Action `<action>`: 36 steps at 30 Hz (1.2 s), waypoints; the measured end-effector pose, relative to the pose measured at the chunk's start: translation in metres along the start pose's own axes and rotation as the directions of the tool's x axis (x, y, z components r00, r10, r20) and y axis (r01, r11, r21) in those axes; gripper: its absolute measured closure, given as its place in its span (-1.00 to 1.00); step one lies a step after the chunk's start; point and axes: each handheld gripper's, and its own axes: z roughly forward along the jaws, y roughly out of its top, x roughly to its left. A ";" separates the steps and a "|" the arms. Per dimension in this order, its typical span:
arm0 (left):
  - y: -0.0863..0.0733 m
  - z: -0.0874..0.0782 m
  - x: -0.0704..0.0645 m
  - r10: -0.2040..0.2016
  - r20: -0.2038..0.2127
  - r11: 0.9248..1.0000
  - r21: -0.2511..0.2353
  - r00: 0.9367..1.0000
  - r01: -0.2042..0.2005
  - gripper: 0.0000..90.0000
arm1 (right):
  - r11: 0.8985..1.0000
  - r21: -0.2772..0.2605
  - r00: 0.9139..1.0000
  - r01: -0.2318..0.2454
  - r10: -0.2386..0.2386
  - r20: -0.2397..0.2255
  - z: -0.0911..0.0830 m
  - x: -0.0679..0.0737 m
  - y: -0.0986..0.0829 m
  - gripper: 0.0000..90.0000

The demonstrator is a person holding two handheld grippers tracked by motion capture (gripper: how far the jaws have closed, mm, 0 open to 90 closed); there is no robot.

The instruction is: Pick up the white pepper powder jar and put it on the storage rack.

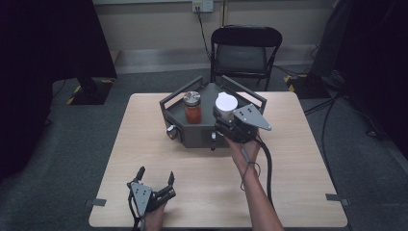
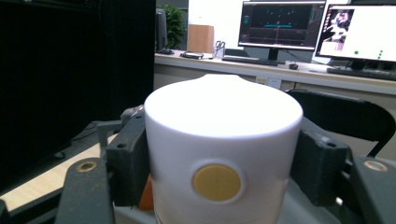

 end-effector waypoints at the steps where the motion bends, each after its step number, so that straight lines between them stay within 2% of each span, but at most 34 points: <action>1: 0.000 0.000 0.000 0.000 -0.001 1.000 0.000 1.000 0.000 -1.00 | 1.000 -0.002 1.000 0.002 -0.002 0.004 0.002 0.000 0.001 -0.32; 6: 0.000 0.000 0.000 0.000 -0.003 1.000 0.000 1.000 0.000 -1.00 | 0.999 -0.008 0.999 -0.033 0.033 0.011 0.013 -0.006 0.010 -0.32; 11: 0.000 0.000 0.000 0.000 -0.003 1.000 0.000 1.000 0.000 -1.00 | 0.999 -0.011 0.999 -0.031 0.031 0.029 0.023 -0.007 0.015 -0.32; 14: 0.000 0.000 0.000 0.000 -0.002 1.000 0.000 1.000 0.000 -1.00 | 0.999 -0.023 0.998 -0.038 0.039 0.039 0.029 -0.008 0.012 -0.32; 15: 0.000 0.000 0.000 0.000 -0.003 1.000 0.000 1.000 0.000 -1.00 | 0.999 -0.013 0.998 -0.030 0.030 0.056 0.035 -0.006 0.011 -0.32; 23: 0.000 0.000 0.000 0.001 -0.003 1.000 0.000 1.000 -0.001 -1.00 | 0.999 0.019 0.994 -0.031 0.029 0.105 0.059 -0.004 0.000 -0.32; 36: 0.000 0.000 0.000 0.001 -0.002 1.000 0.000 1.000 -0.001 -1.00 | 0.997 0.051 0.991 -0.065 0.058 0.121 0.069 -0.008 -0.018 -0.32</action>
